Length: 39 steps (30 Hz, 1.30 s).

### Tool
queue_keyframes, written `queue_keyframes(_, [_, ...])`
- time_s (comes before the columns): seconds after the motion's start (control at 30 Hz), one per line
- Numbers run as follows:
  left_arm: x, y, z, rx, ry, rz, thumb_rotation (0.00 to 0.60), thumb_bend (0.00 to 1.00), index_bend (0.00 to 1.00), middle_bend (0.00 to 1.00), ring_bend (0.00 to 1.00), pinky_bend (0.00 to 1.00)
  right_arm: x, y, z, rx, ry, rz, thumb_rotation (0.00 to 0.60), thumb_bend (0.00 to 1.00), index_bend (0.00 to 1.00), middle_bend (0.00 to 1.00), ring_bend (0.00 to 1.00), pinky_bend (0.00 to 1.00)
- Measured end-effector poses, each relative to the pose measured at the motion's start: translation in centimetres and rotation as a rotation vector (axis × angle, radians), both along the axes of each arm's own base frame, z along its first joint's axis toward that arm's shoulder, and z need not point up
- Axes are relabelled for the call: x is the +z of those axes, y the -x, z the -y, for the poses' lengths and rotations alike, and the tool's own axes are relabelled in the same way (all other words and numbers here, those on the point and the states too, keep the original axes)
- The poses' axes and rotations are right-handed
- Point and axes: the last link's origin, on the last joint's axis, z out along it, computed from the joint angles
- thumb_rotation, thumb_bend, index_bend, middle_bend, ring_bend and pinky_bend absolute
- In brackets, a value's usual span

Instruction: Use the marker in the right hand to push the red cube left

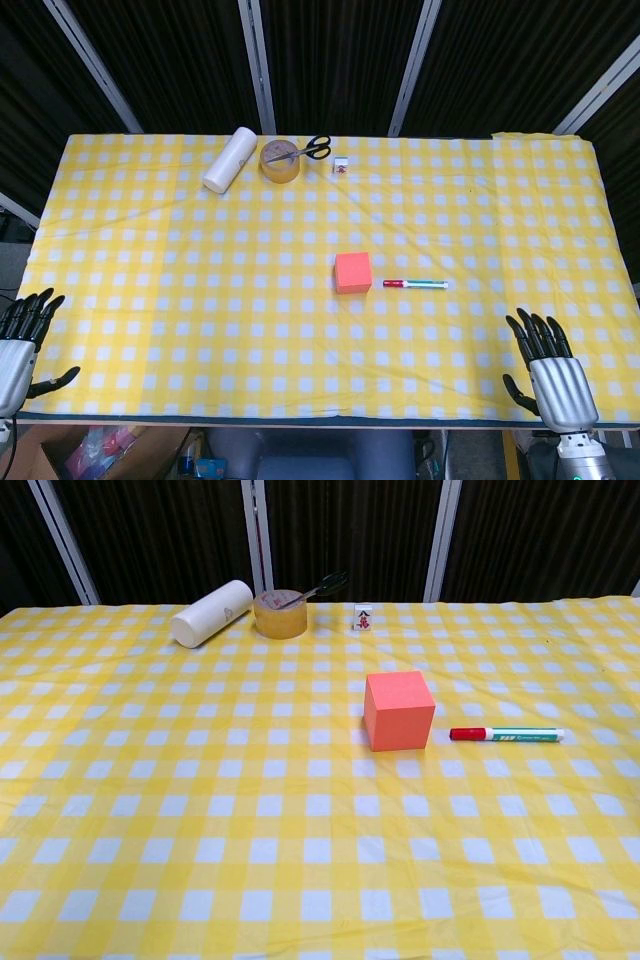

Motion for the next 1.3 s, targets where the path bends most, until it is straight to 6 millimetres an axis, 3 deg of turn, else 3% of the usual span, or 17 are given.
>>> queue_keyframes(0.53, [0.0, -0.2, 0.0, -0.01, 0.002, 0.007, 0.6, 0.0, 0.0, 0.0, 0.0, 0.0, 0.0, -0.2, 0.6, -0.024, 0.003, 0.042, 0.6, 0.39, 0.0, 0.0, 0.0, 0.0])
queue_keyframes(0.63, [0.0, -0.2, -0.2, -0.01, 0.007, 0.016, 0.6, 0.0, 0.0, 0.0, 0.0, 0.0, -0.2, -1.1, 1.6, -0.009, 0.004, 0.063, 0.6, 0.39, 0.08, 0.0, 0.0, 0.0])
queue_keyframes(0.7, [0.0, -0.3, -0.2, -0.019, 0.012, 0.02, 0.6, 0.0, 0.0, 0.0, 0.0, 0.0, -0.6, -1.9, 2.4, 0.009, -0.001, 0.066, 0.6, 0.39, 0.18, 0.02, 0.0, 0.0])
queue_keyframes(0.97, [0.1, -0.5, -0.1, -0.047, 0.025, 0.021, 0.6, 0.0, 0.0, 0.0, 0.0, 0.0, -3.8, -5.7, 7.1, 0.069, -0.03, 0.033, 0.6, 0.39, 0.36, 0.12, 0.01, 0.0])
queue_keyframes(1.3, [0.7, -0.3, -0.4, -0.031, 0.019, 0.051, 0.6, 0.0, 0.0, 0.0, 0.0, 0.0, -8.5, -10.1, 13.8, 0.033, -0.053, 0.043, 0.6, 0.39, 0.38, 0.14, 0.02, 0.0])
